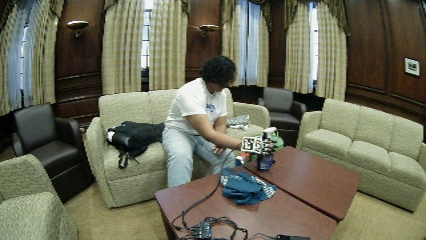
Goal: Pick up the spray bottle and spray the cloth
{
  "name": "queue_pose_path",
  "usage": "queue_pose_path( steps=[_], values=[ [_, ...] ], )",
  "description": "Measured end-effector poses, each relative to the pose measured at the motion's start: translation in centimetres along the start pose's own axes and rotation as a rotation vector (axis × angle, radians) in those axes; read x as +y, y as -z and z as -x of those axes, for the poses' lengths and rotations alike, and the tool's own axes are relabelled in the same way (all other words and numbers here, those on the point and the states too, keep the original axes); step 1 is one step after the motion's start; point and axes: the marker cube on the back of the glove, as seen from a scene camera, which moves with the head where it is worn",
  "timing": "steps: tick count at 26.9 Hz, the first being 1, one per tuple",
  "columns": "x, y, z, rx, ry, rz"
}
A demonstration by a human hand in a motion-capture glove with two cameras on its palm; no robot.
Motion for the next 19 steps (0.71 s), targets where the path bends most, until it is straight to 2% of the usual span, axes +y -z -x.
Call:
queue_pose_path(
  steps=[5,19],
  values=[
    [2.2,2.6,0.3,0.037,-0.009,0.031],
    [10.0,9.8,0.9,0.361,0.16,0.156]
  ],
)
